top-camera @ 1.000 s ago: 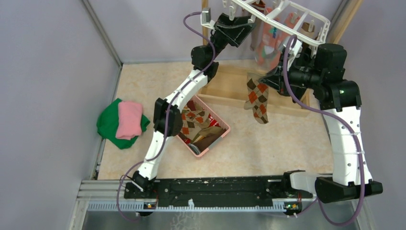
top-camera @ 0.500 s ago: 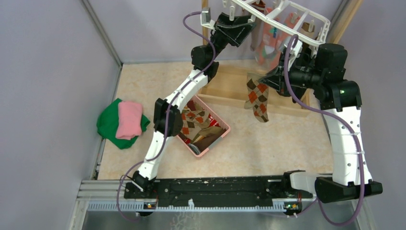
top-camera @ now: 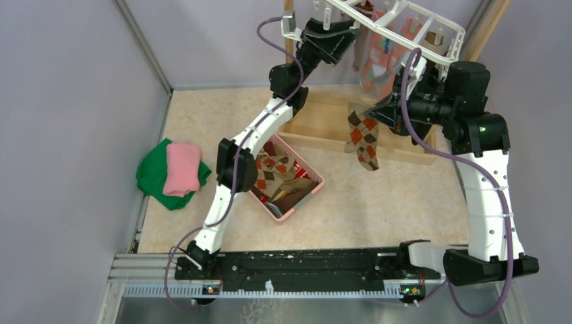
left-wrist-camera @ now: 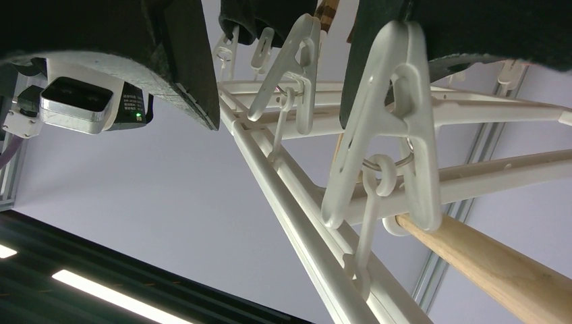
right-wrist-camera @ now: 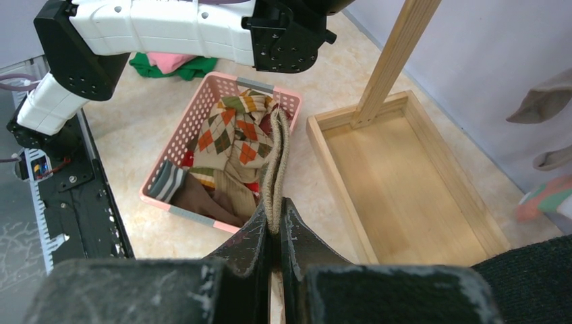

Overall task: Clip the socks to the hanger
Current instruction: Open the clamp at the hanger.

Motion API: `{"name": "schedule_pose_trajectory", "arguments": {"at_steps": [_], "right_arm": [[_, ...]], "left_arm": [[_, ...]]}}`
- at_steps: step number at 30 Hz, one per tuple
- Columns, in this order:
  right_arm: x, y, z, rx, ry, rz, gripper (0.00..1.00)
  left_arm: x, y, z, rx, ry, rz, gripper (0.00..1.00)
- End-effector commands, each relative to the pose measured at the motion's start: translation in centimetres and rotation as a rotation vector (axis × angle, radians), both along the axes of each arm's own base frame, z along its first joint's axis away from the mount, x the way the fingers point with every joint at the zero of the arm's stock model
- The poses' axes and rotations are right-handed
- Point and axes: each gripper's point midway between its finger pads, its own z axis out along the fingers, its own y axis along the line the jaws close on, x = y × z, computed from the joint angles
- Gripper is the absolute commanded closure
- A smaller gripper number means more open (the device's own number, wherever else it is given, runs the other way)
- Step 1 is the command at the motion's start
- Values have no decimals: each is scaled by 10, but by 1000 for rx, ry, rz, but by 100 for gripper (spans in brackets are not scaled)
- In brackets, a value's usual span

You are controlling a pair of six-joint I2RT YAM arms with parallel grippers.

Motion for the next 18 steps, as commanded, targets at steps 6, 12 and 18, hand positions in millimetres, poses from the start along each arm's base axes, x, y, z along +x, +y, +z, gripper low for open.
{"name": "schedule_pose_trajectory", "arguments": {"at_steps": [6, 12, 18], "right_arm": [[-10, -3, 22, 23, -59, 3, 100], [-6, -5, 17, 19, -52, -16, 100], [3, -10, 16, 9, -60, -58, 100]], "left_arm": [[-20, 14, 28, -63, -67, 6, 47], [-20, 15, 33, -65, -61, 11, 73], [-24, 15, 37, -66, -62, 11, 85]]}}
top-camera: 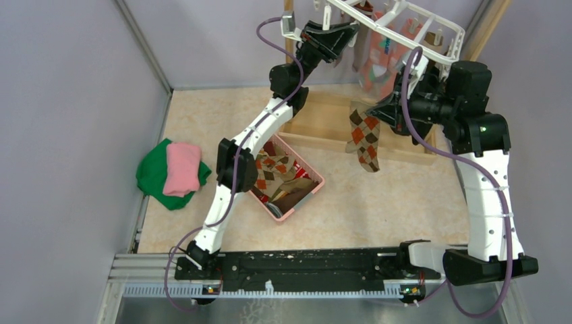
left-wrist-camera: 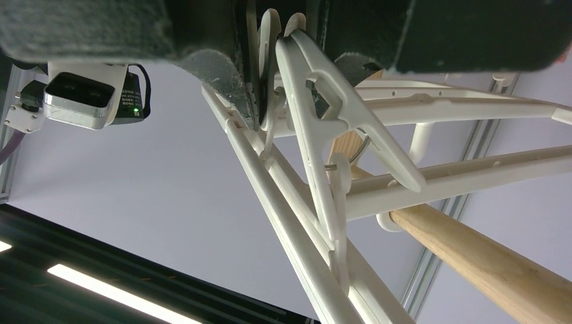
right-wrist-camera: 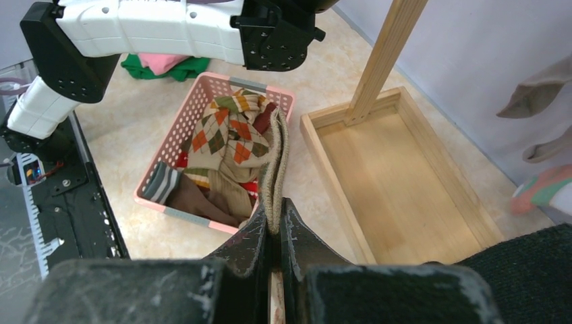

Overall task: Clip the socks to the hanger
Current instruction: Open the clamp at the hanger.

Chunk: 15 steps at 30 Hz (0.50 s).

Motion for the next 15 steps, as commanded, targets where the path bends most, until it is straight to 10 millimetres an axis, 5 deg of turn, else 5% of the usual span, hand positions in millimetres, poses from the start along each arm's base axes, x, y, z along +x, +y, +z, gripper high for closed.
{"name": "schedule_pose_trajectory", "arguments": {"at_steps": [1, 15], "right_arm": [[3, -7, 18, 9, -65, -50, 100], [56, 3, 55, 132, -69, -248, 100]], "left_arm": [[-27, 13, 36, -55, -69, -1, 86], [-33, 14, 38, -64, -67, -26, 92]]}}
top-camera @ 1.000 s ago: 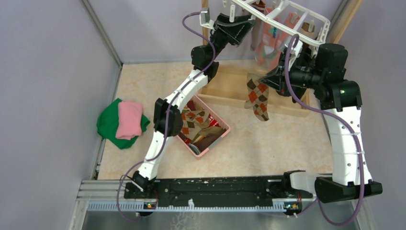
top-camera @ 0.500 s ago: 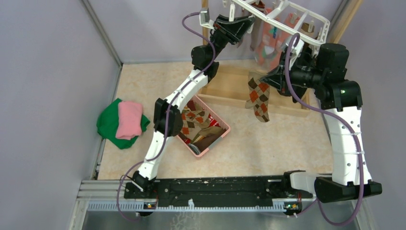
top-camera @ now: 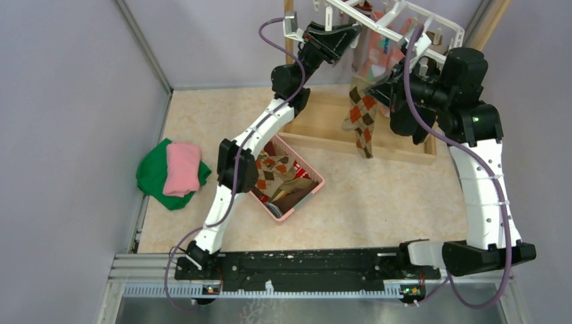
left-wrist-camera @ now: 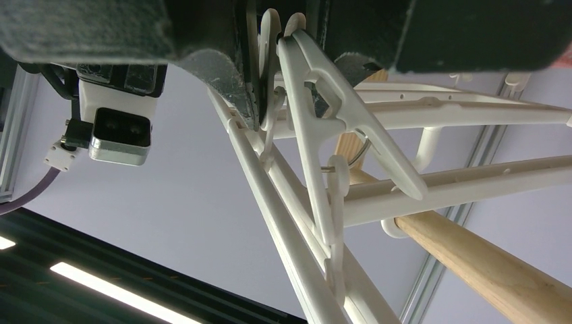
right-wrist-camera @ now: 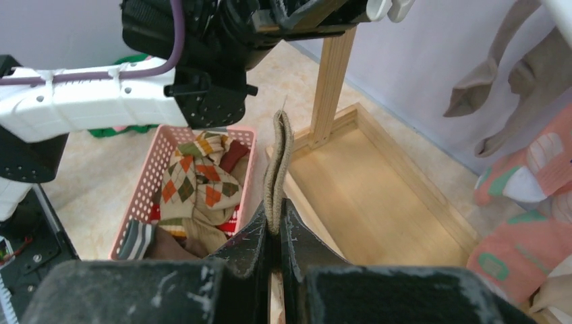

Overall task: Clip the socks to the hanger
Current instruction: Open the clamp at the hanger, then clamp the sock onto the hanger.

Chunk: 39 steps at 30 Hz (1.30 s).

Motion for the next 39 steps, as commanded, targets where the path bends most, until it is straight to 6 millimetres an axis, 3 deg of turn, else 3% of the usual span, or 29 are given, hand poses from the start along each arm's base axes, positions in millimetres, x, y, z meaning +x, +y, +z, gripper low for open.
{"name": "schedule_pose_trajectory", "arguments": {"at_steps": [1, 19, 39], "right_arm": [[19, 6, 34, 70, -68, -88, 100], [56, 22, 61, 165, -96, -143, 100], [64, 24, 64, 200, -83, -160, 100]], "left_arm": [[-30, 20, 39, -67, -80, -13, 92], [-31, 21, 38, -78, -75, -25, 93], [-32, 21, 37, -82, -72, -33, 93]]}}
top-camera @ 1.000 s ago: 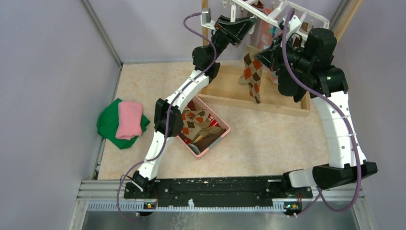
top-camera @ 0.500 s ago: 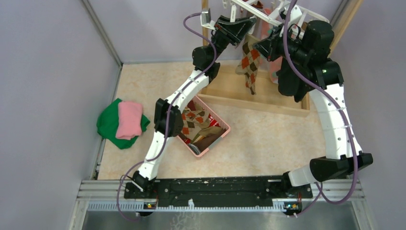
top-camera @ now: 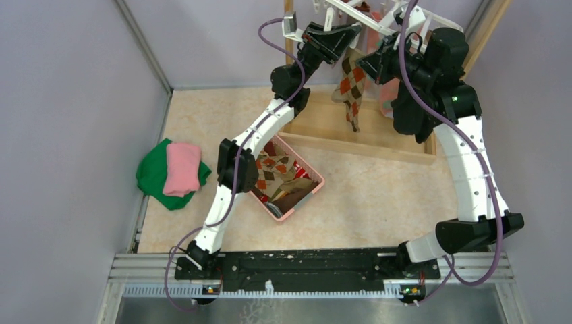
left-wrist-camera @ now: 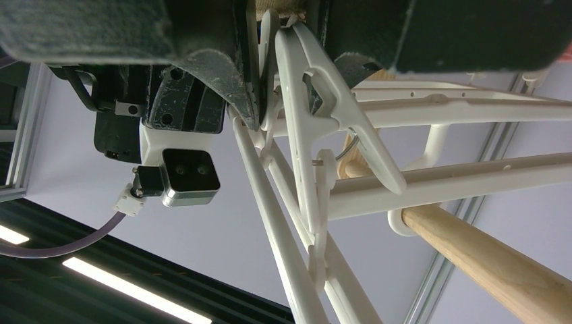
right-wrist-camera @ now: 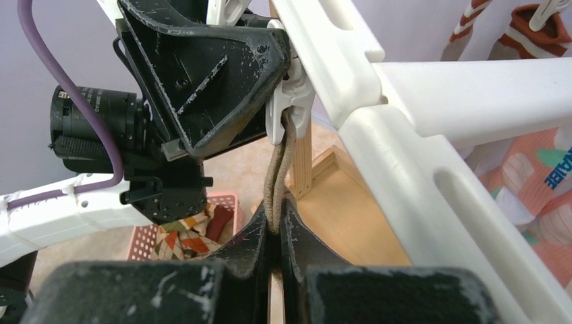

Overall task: Clip the socks to the hanger
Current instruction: Clamp the sock onto the hanger.

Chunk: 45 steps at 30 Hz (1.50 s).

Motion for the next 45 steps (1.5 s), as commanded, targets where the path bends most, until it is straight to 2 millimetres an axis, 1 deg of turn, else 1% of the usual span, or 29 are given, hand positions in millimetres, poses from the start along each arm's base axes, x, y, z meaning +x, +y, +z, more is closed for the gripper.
{"name": "schedule_pose_trajectory", "arguments": {"at_steps": [1, 7, 12, 19, 25, 29, 35, 37, 40, 45], "right_arm": [[-7, 2, 36, 50, -84, -2, 100], [-3, 1, 37, 69, -71, -23, 100], [-5, 3, 40, 107, -57, -21, 100], [-12, 8, 50, 146, -57, 12, 100], [-13, 8, 57, 152, -73, 15, 100], [-11, 3, 64, 144, -92, -11, 100], [-6, 0, 57, 131, -82, -34, 100], [-5, 0, 54, 126, -80, -40, 100], [-2, -2, 49, 118, -72, -49, 100], [0, -2, 43, 107, -67, -56, 100]], "left_arm": [[-28, 19, 36, -69, -72, -10, 93], [-28, 19, 35, -71, -70, -14, 93], [-27, 19, 34, -69, -68, -13, 93], [-26, 18, 32, -71, -66, -13, 93], [-27, 18, 33, -70, -69, -13, 93], [-26, 18, 33, -70, -68, -11, 93], [-27, 18, 33, -72, -66, -13, 92], [-26, 18, 33, -73, -61, -15, 88], [-26, 18, 33, -72, -55, -18, 79], [-26, 19, 35, -74, -50, -20, 60]]}}
